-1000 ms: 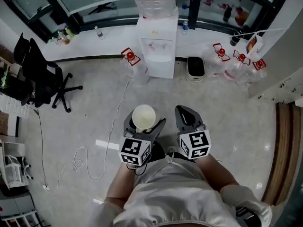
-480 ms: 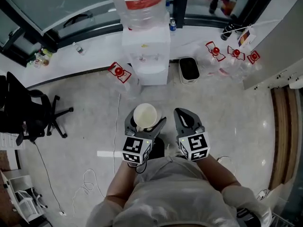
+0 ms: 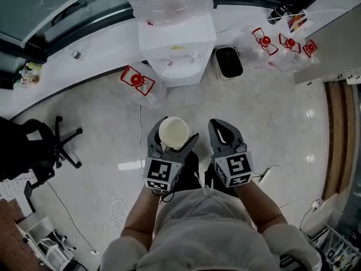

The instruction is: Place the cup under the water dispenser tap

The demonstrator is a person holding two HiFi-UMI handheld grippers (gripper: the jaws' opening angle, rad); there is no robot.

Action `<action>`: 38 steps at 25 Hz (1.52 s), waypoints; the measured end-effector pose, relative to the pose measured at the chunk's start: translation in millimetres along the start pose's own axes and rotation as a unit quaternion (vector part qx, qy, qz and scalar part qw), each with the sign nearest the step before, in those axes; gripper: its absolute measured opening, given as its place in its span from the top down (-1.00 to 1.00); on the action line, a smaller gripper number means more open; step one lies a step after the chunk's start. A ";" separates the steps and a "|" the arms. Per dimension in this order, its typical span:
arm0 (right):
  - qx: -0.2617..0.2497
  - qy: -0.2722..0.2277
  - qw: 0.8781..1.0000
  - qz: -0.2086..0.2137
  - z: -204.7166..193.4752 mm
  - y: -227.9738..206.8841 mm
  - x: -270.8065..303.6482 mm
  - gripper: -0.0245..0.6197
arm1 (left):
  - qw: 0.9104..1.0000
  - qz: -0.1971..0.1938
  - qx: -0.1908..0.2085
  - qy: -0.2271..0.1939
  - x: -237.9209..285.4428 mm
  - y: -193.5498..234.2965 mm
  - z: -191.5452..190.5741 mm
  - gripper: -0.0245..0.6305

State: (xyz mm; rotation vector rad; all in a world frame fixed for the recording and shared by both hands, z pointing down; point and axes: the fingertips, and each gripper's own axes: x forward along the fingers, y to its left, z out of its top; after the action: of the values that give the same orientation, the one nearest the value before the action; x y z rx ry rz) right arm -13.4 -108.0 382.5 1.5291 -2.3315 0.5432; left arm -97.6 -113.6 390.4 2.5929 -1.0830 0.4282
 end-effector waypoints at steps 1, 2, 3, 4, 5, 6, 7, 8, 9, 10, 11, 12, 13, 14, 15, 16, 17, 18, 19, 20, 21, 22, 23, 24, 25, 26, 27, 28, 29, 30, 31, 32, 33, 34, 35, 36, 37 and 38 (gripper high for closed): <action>-0.001 0.003 1.000 0.000 -2.0 -1.4 9.1 0.84 | 1.000 0.000 -0.008 0.000 7.1 6.3 -4.7 -0.46; -0.003 0.006 1.000 -0.001 -5.4 -3.9 17.6 0.84 | 1.000 0.001 -0.017 -0.001 14.9 12.0 -10.7 -0.46; -0.005 0.010 1.000 -0.001 -10.2 -7.7 25.8 0.84 | 1.000 0.003 -0.025 -0.002 23.7 17.3 -17.9 -0.46; -0.006 0.015 1.000 -0.003 -16.2 -12.7 33.6 0.84 | 1.000 0.005 -0.027 -0.004 33.4 22.5 -25.4 -0.46; -0.005 0.020 1.000 -0.005 -22.9 -18.8 41.4 0.84 | 1.000 0.008 -0.023 -0.009 44.0 28.0 -32.2 -0.46; -0.004 0.025 1.000 -0.008 -29.8 -26.2 49.1 0.84 | 1.000 0.011 -0.017 -0.017 55.2 33.5 -38.3 -0.46; -0.003 0.030 1.000 -0.011 -36.9 -34.5 56.9 0.83 | 0.999 0.014 -0.012 -0.025 66.8 38.9 -44.0 -0.46; -0.002 0.034 0.999 -0.014 -44.4 -43.2 64.8 0.83 | 0.999 0.018 -0.009 -0.032 78.5 44.0 -49.4 -0.46; -0.001 0.039 0.999 -0.016 -52.5 -51.9 72.8 0.83 | 0.999 0.023 -0.010 -0.035 90.2 48.6 -54.7 -0.46; -0.002 0.042 0.999 -0.017 -60.9 -60.4 81.0 0.83 | 0.999 0.028 -0.012 -0.035 102.1 52.9 -60.5 -0.46; -0.004 0.046 0.999 -0.019 -69.6 -68.9 89.3 0.83 | 0.999 0.033 -0.015 -0.033 114.2 57.1 -67.5 -0.46; -0.007 0.048 0.999 -0.021 -78.9 -77.4 97.6 0.83 | 0.999 0.036 -0.017 -0.033 126.6 61.0 -76.1 -0.46; -0.010 0.051 0.998 -0.023 -88.9 -85.5 105.9 0.83 | 0.999 0.038 -0.019 -0.034 139.0 64.8 -85.9 -0.46; -0.013 0.053 0.998 -0.025 -99.2 -92.9 114.1 0.83 | 0.998 0.040 -0.022 -0.035 151.2 68.6 -96.5 -0.46; -0.013 0.057 0.998 -0.027 -109.2 -99.1 121.9 0.83 | 0.998 0.044 -0.023 -0.036 162.5 72.7 -107.9 -0.46; -0.012 0.060 0.998 -0.029 -117.9 -104.1 129.2 0.83 | 0.998 0.049 -0.025 -0.035 172.9 77.2 -120.4 -0.46; -0.011 0.063 0.998 -0.029 -124.5 -108.6 136.5 0.83 | 0.998 0.056 -0.026 -0.031 183.5 82.4 -133.9 -0.46; -0.009 0.063 0.998 -0.029 -129.4 -113.0 143.7 0.83 | 0.997 0.062 -0.023 -0.028 195.0 88.3 -147.5 -0.46; -0.008 0.062 0.998 -0.028 -133.2 -117.1 150.7 0.83 | 0.997 0.067 -0.018 -0.026 207.2 94.7 -160.2 -0.46; -0.007 0.060 0.998 -0.027 -136.4 -121.0 157.3 0.83 | 0.997 0.071 -0.014 -0.026 219.6 101.4 -171.1 -0.46; -0.008 0.058 0.998 -0.025 -139.0 -124.8 163.7 0.83 | 0.997 0.076 -0.012 -0.025 231.8 108.1 -179.9 -0.46; -0.011 0.056 0.998 -0.024 -140.9 -128.4 170.1 0.83 | 0.996 0.081 -0.012 -0.024 243.5 114.9 -186.9 -0.46; -0.016 0.053 0.998 -0.022 -142.1 -132.2 176.5 0.83 | 0.996 0.087 -0.010 -0.024 254.3 121.9 -192.4 -0.46; -0.021 0.051 0.998 -0.021 -143.6 -136.2 182.6 0.83 | 0.995 0.093 -0.009 -0.024 264.2 128.6 -196.6 -0.46; -0.023 0.049 0.998 -0.020 -145.9 -140.3 188.3 0.83 | 0.995 0.098 -0.008 -0.025 273.1 134.7 -199.8 -0.46; -0.025 0.049 0.998 -0.020 -148.9 -144.2 193.6 0.83 | 0.994 0.101 -0.008 -0.026 281.1 140.2 -202.5 -0.46; -0.027 0.049 0.998 -0.019 -151.9 -147.3 199.0 0.83 | 0.994 0.105 -0.008 -0.027 288.4 145.7 -204.5 -0.46; -0.030 0.048 0.998 -0.017 -154.0 -149.5 204.9 0.83 | 0.994 0.107 -0.009 -0.029 295.4 151.3 -205.7 -0.46; -0.034 0.046 0.998 -0.013 -155.8 -151.2 210.9 0.83 | 0.994 0.109 -0.010 -0.030 302.2 157.0 -206.3 -0.46; -0.040 0.045 0.998 -0.010 -158.7 -153.0 216.3 0.83 | 0.993 0.110 -0.011 -0.031 308.6 162.4 -207.0 -0.46; -0.046 0.045 0.998 -0.008 -162.8 -155.3 221.0 0.83 | 0.993 0.113 -0.011 -0.031 314.9 167.6 -208.0 -0.46; -0.052 0.046 0.998 -0.005 -166.4 -157.4 225.5 0.83 | 0.993 0.116 -0.009 -0.031 321.5 172.5 -209.4 -0.46; -0.055 0.046 0.997 -0.003 -168.0 -159.1 230.3 0.83 | 0.992 0.120 -0.005 -0.029 328.6 177.1 -211.1 -0.46; -0.056 0.045 0.997 -0.001 -168.0 -160.6 235.1 0.83 | 0.992 0.124 -0.001 -0.026 335.9 180.9 -212.9 -0.46; -0.056 0.044 0.997 0.001 -167.5 -162.4 239.3 0.83 | 0.992 0.127 0.000 -0.023 342.9 183.7 -214.9 -0.46; -0.056 0.043 0.998 0.002 -167.2 -164.4 242.6 0.83 | 0.991 0.129 -0.001 -0.020 349.3 185.5 -217.2 -0.46; -0.055 0.042 0.998 0.002 -166.9 -166.2 245.1 0.83 | 0.991 0.130 -0.002 -0.016 355.0 186.7 -219.7 -0.46; -0.055 0.041 0.998 0.002 -166.5 -167.7 247.1 0.83 | 0.991 0.132 0.000 -0.013 360.4 187.7 -222.0 -0.46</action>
State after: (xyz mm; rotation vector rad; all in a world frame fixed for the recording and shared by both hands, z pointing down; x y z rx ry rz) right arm 52.0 -290.5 664.1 1.4255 -2.2646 0.4618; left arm -26.2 -384.0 759.4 2.4685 -1.4422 0.4530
